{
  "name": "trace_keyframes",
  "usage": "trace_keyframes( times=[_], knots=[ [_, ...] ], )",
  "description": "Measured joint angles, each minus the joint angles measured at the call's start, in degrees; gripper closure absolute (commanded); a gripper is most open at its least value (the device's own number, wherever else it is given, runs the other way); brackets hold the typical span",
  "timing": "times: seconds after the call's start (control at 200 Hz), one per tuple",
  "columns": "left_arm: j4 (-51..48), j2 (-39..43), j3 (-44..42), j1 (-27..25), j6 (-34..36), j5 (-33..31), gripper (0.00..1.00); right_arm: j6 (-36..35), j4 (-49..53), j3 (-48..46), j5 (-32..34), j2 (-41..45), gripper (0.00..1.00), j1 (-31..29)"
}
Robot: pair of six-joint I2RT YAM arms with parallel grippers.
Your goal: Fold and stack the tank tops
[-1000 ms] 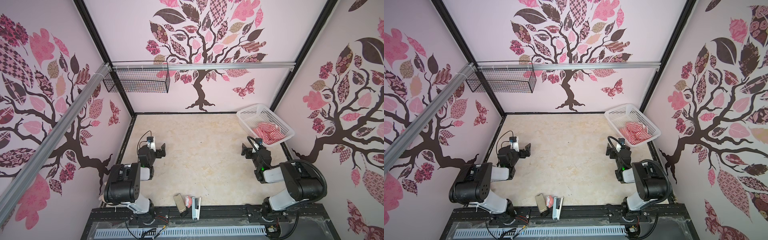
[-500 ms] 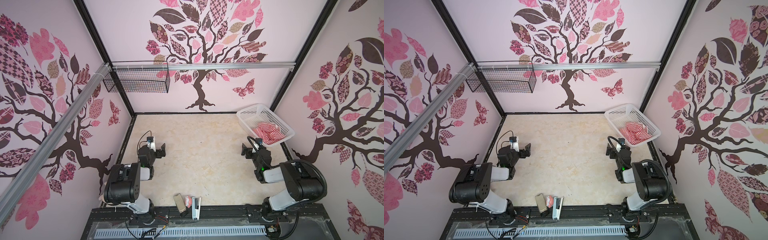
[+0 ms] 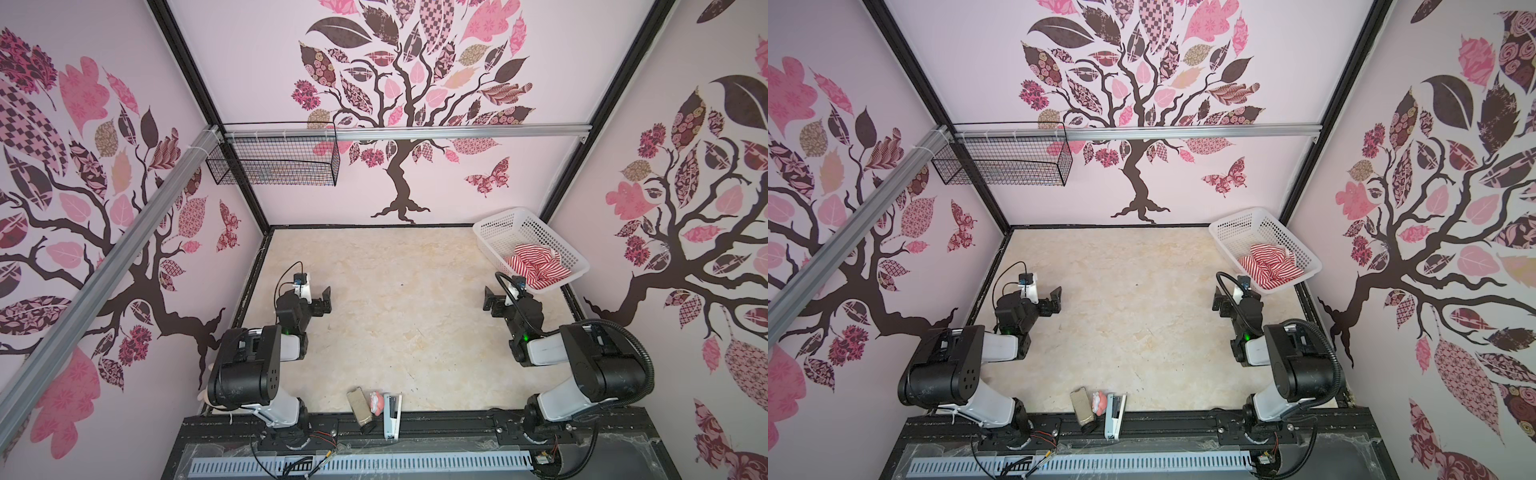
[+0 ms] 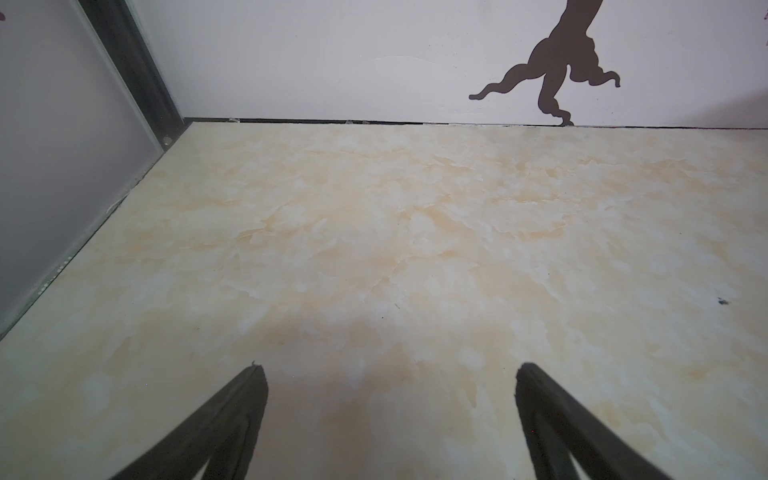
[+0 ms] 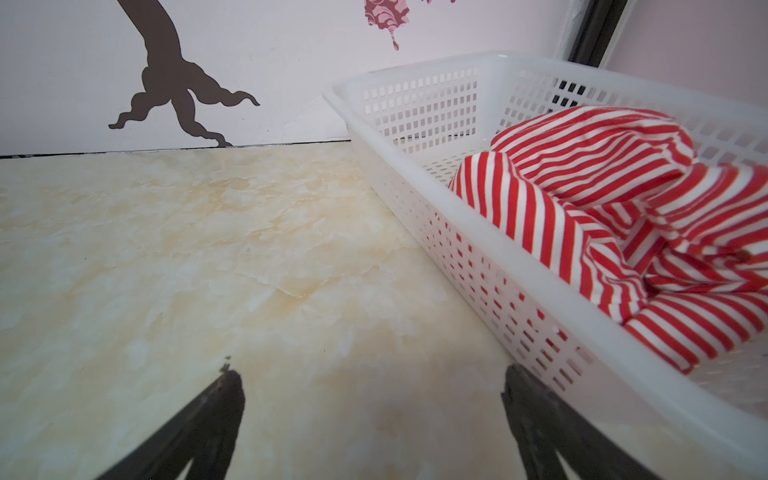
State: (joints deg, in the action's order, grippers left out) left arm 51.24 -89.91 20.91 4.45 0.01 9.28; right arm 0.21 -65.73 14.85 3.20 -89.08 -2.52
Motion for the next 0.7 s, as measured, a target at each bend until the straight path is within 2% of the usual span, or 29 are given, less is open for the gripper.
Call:
trace_keyframes(
  times=[0.245,0.34,0.395,0.535,0.7],
  knots=[
    [2.4,1.7,-2.4,1.8,-1.6,0.9,0.03,-0.2,0.2,0.0,-0.6,0.5,0.00,0.0],
    [3.0,4.7,-4.3,2.9,-2.5,1.3,0.03,-0.5,6.0,1.0,-1.5,4.6,0.00,-0.3],
    [0.1,7.8,-4.1,3.0,-2.7,1.6,0.03,-0.7,9.2,2.6,-2.3,7.1,0.00,-0.5],
    [-15.0,17.1,2.1,3.0,-2.4,2.2,0.03,0.1,18.1,8.1,-3.1,11.5,0.00,-2.6],
    [-28.0,24.5,5.7,3.1,-0.5,2.3,0.03,9.1,40.8,22.4,-1.1,11.6,0.00,-4.8]
  ],
)
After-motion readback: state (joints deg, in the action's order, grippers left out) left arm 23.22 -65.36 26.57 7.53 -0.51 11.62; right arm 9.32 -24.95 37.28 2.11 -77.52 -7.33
